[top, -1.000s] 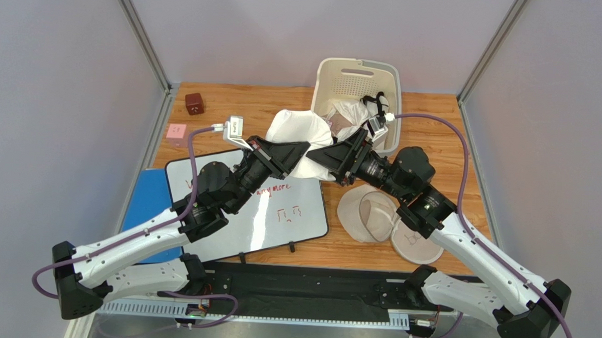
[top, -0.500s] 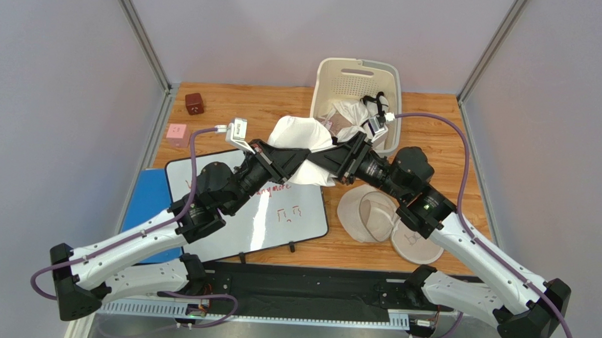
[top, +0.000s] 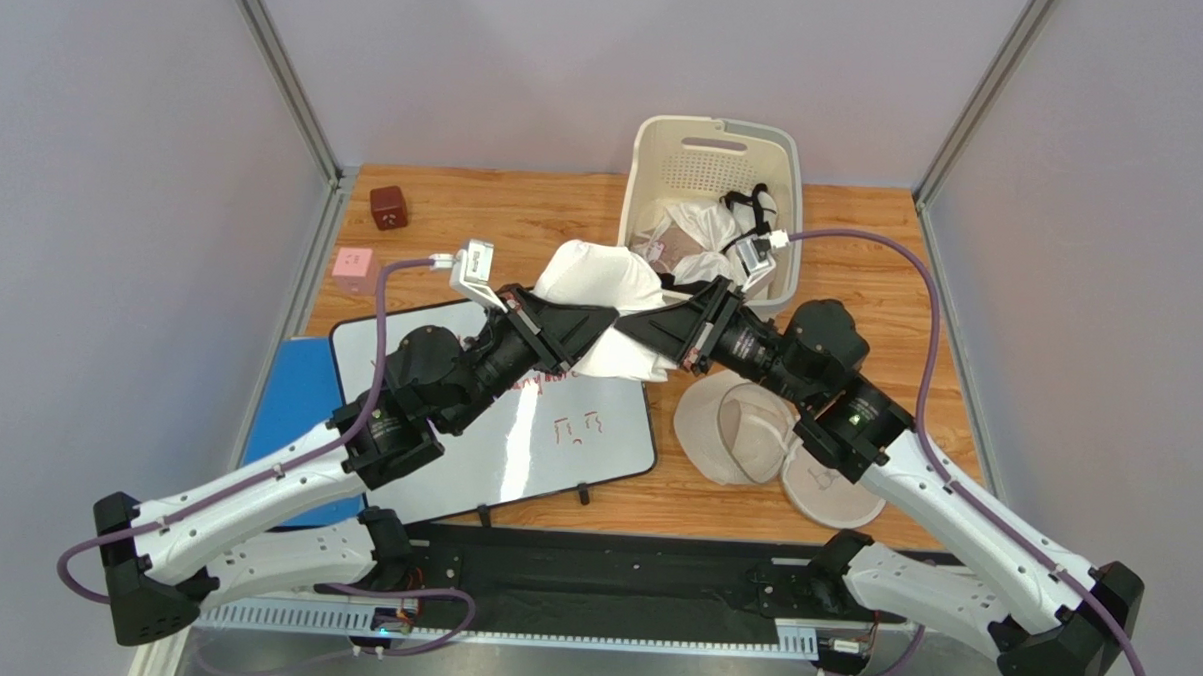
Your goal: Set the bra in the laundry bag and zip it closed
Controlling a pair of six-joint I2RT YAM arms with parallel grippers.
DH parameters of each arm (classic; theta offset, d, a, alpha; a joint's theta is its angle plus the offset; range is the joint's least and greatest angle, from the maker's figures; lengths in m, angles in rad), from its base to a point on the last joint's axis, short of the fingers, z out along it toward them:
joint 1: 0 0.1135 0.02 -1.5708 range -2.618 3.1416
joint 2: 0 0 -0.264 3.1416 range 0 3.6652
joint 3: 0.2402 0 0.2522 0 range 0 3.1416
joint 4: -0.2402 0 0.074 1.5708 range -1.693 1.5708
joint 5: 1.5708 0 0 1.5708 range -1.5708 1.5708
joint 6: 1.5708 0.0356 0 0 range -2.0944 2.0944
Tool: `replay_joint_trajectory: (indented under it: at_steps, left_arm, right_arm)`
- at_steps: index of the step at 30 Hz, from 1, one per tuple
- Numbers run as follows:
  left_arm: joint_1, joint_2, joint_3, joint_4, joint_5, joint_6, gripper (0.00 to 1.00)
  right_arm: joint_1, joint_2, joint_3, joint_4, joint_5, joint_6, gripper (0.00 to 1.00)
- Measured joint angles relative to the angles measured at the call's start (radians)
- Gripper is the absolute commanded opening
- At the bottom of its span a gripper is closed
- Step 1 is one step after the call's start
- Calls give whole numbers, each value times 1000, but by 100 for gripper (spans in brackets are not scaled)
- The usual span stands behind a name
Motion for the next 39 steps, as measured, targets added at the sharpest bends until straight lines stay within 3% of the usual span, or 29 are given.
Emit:
replay_joint_trajectory:
  at_steps: [3,4,12,19,22,24,28,32,39]
  left_arm:
    - [1,-3,0,-22,2,-4,83]
    - [0,-5,1,-36,2,3,84]
    - [0,-19,169,-352,95,159,84]
    - [0,-145,218,-571,149,283,81]
    - [0,-173,218,-613,173,319,76]
    - [0,-160,218,-619,200,334,65]
    - [-14,-18,226,-613,243,346,67]
    - [-89,229,287,-598,198,349,68]
    - [-159,645,526,-653,25,336,68]
  right_arm:
    - [0,-19,-11,-7,4,-6,0]
    - [0,-22,-11,-7,6,-7,0]
    - [-45,-140,-19,-179,63,-98,0]
    - [-109,-278,-25,-507,159,-251,0]
    - [-113,-346,8,-713,263,-326,0]
    - [-113,-377,46,-829,339,-352,0]
    - [-114,-419,144,-1073,547,-340,0]
    - [-114,-440,142,-1268,737,-260,0]
    - [-114,-428,90,-1394,887,-159,0]
